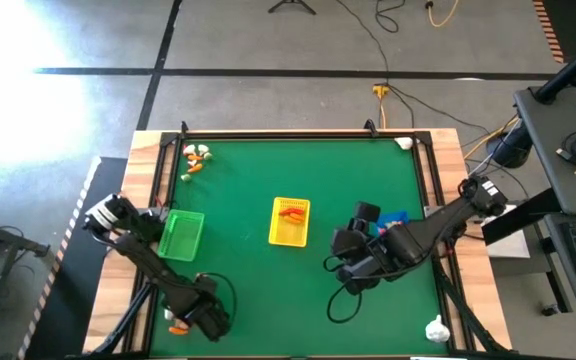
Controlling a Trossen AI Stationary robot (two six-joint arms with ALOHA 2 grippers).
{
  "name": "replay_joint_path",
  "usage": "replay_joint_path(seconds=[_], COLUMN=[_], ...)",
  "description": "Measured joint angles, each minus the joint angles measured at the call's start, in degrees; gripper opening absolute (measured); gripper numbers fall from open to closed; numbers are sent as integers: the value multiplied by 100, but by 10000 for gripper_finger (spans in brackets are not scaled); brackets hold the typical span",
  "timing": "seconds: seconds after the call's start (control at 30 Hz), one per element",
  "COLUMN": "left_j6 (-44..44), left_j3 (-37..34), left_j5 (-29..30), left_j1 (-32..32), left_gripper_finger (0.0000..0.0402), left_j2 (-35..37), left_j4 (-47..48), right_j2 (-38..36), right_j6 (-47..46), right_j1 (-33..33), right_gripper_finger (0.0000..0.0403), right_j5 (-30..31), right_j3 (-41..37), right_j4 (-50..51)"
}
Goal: Sort produce into baskets
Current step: Put the red chili pepper into the yellow bin
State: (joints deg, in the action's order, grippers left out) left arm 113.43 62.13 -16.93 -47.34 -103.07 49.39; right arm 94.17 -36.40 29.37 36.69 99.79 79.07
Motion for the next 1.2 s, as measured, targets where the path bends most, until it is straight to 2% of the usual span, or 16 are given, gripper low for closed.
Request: replay_joint_path(seconds=[0.27,0.47,0.57,0.77,0.83,0.93,1.0,1.2], left_j6=[121,124,128,-200,-581,-1298,-2015,-4887], left_j3=[-130,-519,-527,-447,-364,-175,8,670], left_j5=[-151,-270,-234,109,471,1324,1778,2517], left_j1=[-60,-25,-19,62,195,576,935,2664], left_gripper_finger=[158,150,118,14,13,12,5,3], left_j2=[5,49,43,42,82,241,443,728], left_j4=[-132,-1074,-1206,-1234,-1228,-1131,-1097,-1098], right_j2=[0,0,0,-16,-28,-33,-33,-46], right_j6=[0,-1,-22,-27,-57,-102,-154,-654], right_j1=[-3,-5,-5,-4,-3,-2,28,416], right_gripper_finger=[156,150,151,145,141,135,132,121], right_j5=[-72,-117,-183,-467,-538,-569,-574,-565], right_j3=[0,0,0,45,176,503,773,1426], right_j4=[-5,0,2,110,137,186,179,166])
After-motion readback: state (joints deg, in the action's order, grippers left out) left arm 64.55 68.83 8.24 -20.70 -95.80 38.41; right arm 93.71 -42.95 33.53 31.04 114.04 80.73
